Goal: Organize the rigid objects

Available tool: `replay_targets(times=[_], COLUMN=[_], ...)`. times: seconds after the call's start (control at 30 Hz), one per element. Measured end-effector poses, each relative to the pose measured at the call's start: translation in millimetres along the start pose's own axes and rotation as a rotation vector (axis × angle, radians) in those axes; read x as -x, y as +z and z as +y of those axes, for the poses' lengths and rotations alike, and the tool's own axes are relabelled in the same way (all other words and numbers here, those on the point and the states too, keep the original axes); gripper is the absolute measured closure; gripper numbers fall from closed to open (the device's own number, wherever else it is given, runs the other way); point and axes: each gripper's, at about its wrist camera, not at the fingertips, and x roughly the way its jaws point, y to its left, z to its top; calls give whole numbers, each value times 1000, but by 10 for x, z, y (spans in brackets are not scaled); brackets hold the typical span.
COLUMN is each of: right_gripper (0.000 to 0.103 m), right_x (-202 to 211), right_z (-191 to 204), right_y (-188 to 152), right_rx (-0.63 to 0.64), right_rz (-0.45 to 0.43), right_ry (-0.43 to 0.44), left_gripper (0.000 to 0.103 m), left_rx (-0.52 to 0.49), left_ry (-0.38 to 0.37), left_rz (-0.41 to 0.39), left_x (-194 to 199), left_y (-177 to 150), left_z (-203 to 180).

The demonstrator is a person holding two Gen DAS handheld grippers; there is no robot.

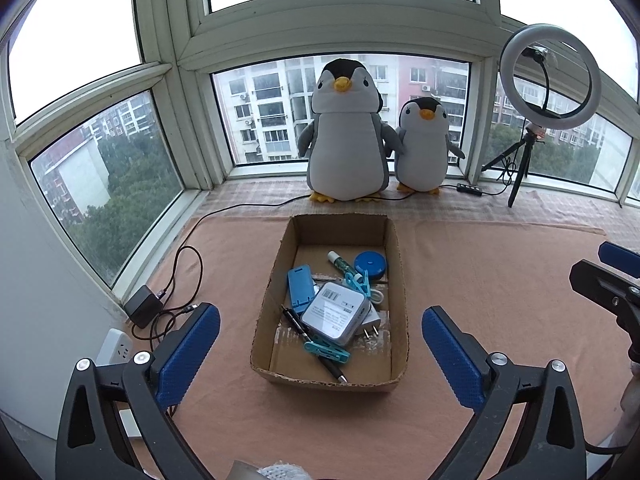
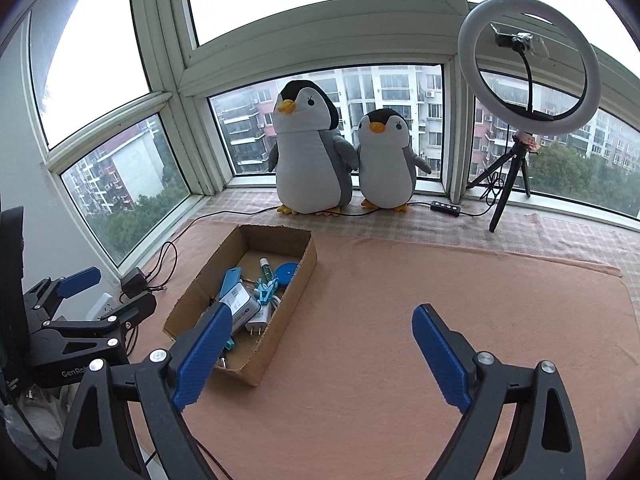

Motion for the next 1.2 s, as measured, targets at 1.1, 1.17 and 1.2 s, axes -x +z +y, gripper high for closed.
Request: replay_targets(times=[1.1, 1.17, 1.2], right_gripper=[12, 12, 12], right_x=[-9, -13, -16], right_z=[-59, -64, -64], right_y=[-8, -6, -6], right_rx=[-16, -18, -20], right_rz=[12, 13, 14], right_ry=[-5, -7, -8], left_gripper=[1, 1, 1], left_rx=[4, 4, 4], left_ry=[-5, -6, -7], left_rz=[1, 2, 3], left_x=[-5, -8, -11], left_y=[7, 9, 7], left_z=[-32, -32, -37])
